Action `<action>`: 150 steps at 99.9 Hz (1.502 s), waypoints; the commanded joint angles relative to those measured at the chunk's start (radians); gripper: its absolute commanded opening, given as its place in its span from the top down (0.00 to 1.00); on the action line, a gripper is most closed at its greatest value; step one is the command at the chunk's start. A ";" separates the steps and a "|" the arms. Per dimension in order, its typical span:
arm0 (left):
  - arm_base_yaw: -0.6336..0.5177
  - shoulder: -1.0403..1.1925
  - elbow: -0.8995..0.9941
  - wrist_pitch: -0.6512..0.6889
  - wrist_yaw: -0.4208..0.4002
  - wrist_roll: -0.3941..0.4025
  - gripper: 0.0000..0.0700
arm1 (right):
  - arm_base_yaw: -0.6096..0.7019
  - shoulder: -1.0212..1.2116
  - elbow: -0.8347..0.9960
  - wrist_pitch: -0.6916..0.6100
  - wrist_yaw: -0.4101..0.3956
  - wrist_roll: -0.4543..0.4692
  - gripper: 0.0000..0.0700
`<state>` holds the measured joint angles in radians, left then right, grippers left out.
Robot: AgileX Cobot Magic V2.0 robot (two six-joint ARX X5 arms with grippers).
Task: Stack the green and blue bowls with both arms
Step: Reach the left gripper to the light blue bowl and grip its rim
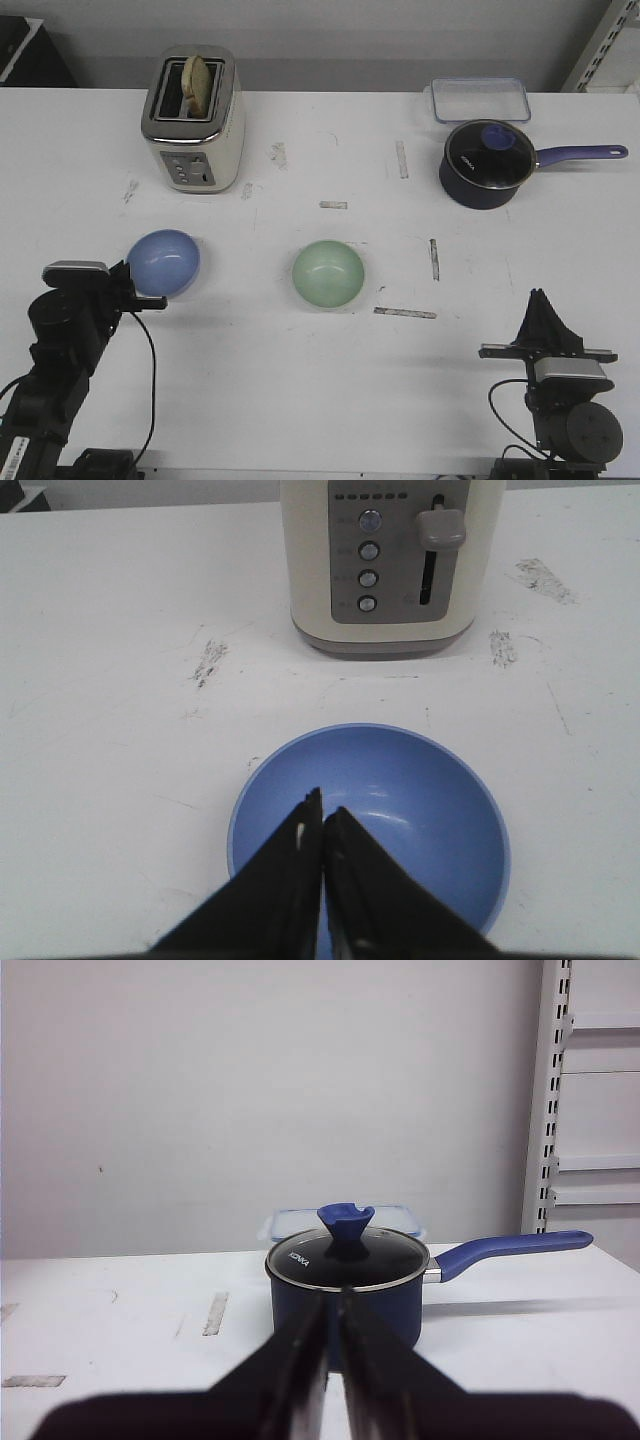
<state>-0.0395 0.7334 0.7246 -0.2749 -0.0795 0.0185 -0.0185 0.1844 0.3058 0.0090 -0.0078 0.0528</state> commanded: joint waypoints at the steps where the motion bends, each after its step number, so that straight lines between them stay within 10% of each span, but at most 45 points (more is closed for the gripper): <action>1: 0.000 0.042 0.034 -0.016 -0.001 -0.042 1.00 | 0.000 -0.002 0.006 0.010 -0.002 0.010 0.98; 36: 0.004 0.256 0.231 -0.242 0.016 -0.234 1.00 | 0.000 -0.002 0.006 0.010 -0.002 0.010 0.98; 74: 0.169 0.357 0.318 -0.330 0.250 -0.260 0.99 | 0.000 -0.002 0.006 0.010 -0.002 0.010 0.98; 103: 0.301 0.402 0.322 -0.341 0.250 -0.293 0.46 | 0.000 -0.002 0.006 0.010 -0.002 0.010 0.98; 150: 0.316 0.659 0.505 -0.542 0.250 -0.235 0.46 | 0.000 -0.002 0.006 0.010 -0.002 0.010 0.98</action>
<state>0.2729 1.3560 1.2057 -0.8009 0.1646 -0.2356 -0.0185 0.1844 0.3058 0.0086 -0.0078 0.0528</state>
